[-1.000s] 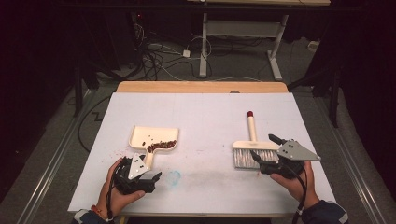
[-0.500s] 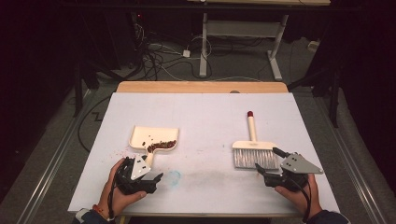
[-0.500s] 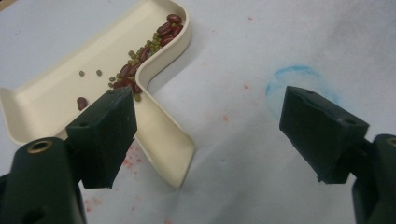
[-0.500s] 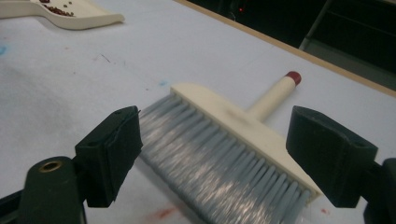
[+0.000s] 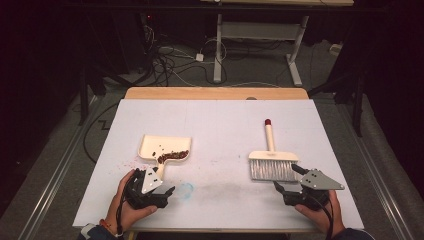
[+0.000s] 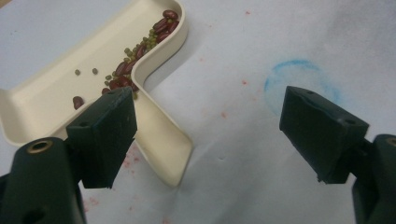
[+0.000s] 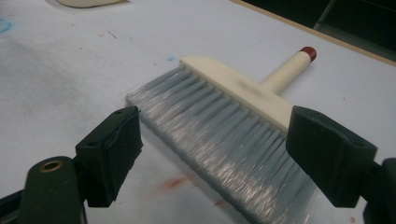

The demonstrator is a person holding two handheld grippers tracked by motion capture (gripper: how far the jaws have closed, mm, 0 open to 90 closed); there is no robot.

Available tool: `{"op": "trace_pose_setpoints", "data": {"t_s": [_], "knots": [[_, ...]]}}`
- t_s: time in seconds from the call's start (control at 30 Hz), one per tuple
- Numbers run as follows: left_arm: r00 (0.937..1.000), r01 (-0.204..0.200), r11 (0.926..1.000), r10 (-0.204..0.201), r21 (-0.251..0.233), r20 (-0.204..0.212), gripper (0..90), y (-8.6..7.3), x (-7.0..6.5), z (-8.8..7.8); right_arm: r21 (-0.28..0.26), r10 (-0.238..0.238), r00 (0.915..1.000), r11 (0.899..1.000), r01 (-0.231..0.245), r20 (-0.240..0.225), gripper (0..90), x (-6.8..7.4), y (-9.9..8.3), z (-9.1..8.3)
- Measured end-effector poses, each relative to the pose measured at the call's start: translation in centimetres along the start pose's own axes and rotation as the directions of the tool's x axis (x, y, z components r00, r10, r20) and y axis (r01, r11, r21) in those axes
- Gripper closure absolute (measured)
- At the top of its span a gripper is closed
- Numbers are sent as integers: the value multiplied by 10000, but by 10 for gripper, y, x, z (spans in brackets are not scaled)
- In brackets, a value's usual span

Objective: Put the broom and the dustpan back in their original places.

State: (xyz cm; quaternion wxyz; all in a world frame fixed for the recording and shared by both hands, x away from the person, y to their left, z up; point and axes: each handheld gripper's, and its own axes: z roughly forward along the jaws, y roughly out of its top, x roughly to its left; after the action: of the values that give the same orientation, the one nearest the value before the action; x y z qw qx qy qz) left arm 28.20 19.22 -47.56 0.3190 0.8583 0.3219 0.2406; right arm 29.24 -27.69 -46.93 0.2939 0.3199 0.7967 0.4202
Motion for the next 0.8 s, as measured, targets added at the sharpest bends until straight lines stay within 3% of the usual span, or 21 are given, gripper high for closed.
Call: {"op": "trace_pose_setpoints", "data": {"t_s": [0.8], "knots": [[9999,-146,9999,146,53,-37,185,-1,-3,-1,-247,-202,9997,9995,207,168,187,1,9,-2]]}}
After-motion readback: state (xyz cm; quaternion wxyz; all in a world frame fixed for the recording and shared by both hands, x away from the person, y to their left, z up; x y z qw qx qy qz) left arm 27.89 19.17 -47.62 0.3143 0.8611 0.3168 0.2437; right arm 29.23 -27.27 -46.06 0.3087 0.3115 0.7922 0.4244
